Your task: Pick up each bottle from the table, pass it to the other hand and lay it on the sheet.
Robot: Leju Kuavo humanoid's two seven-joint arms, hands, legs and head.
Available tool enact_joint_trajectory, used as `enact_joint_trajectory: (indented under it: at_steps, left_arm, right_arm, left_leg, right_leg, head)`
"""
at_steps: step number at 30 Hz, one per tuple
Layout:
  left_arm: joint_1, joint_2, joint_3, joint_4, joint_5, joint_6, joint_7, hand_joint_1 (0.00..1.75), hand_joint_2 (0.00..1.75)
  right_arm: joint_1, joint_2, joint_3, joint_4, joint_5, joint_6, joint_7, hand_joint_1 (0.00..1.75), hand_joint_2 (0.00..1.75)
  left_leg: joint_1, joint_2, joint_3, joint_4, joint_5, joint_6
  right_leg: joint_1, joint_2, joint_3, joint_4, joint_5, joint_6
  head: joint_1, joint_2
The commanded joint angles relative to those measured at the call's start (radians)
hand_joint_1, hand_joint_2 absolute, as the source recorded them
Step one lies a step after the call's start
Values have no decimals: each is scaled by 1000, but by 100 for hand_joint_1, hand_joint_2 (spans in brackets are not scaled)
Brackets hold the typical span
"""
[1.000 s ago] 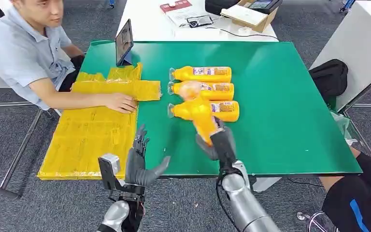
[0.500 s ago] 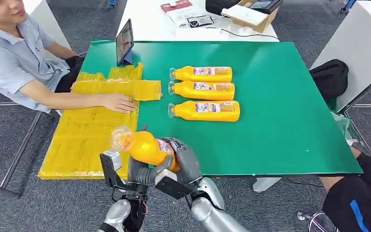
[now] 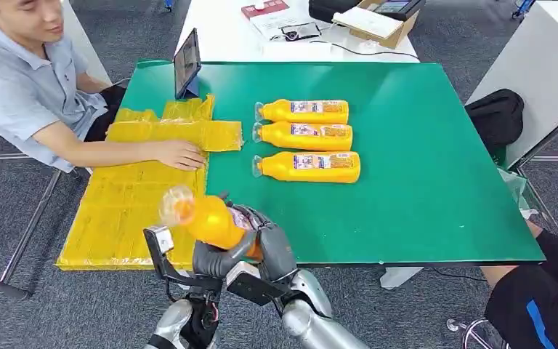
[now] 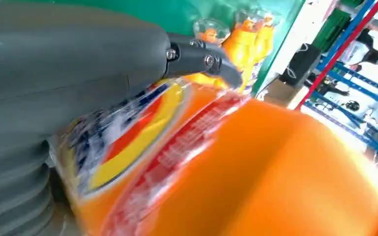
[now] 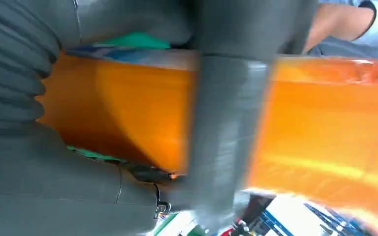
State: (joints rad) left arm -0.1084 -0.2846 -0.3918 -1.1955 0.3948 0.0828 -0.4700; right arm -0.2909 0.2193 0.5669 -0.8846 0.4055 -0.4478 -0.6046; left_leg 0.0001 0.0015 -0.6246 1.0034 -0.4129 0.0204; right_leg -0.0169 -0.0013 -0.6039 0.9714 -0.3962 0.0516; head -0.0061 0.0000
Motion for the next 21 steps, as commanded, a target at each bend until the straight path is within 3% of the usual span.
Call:
enact_joint_trajectory:
  at_steps: [1,4,8,13,16,17,19,21]
  left_arm:
    - [-52,19,72,-16,67,-52,10,175,175]
    - [-59,24,129,-2,173,-148,36,175,175]
    - [-63,27,148,13,182,-169,37,175,175]
    - [-95,27,227,59,219,-185,68,175,175]
    - [-170,64,239,158,31,15,-22,175,175]
    - [-181,76,251,168,35,12,-23,175,175]
    - [-255,106,214,262,-281,330,-163,175,175]
    - [-320,131,204,353,-451,456,-140,175,175]
  right_arm:
    - [12,-20,32,18,-48,48,6,0,0]
    - [38,-45,11,-57,-79,76,-6,0,0]
    - [52,-57,5,-97,-80,86,-3,0,0]
    - [131,-86,-69,-343,-93,35,-31,0,0]
    - [181,-93,-120,-483,-86,-54,-65,0,0]
    - [181,-99,-123,-499,-85,-54,-65,0,0]
    - [198,-90,-143,-572,-85,-163,-93,0,0]
    - [196,-94,-147,-616,-87,-250,-93,0,0]
  left_leg:
    - [1,-2,3,0,-1,-1]
    - [2,-1,6,0,-3,-2]
    - [1,-2,3,0,-1,-1]
    - [1,-2,2,0,-1,-1]
    - [0,-4,3,0,-1,-1]
    - [0,-4,1,-1,0,-1]
    - [0,-3,3,0,-1,-1]
    - [1,-5,4,0,-1,-2]
  right_leg:
    - [1,-1,4,-1,-1,-2]
    - [2,-1,6,0,-3,-3]
    - [1,-2,3,-1,-1,-2]
    - [1,-1,2,0,-1,-2]
    - [1,-4,4,0,-2,-2]
    - [0,-4,2,0,-1,-1]
    - [0,-3,4,0,-2,-2]
    - [1,-5,5,1,-3,-3]
  head:
    - [0,0]
    - [0,0]
    - [0,0]
    - [0,0]
    - [0,0]
    - [1,0]
    - [0,0]
    - [0,0]
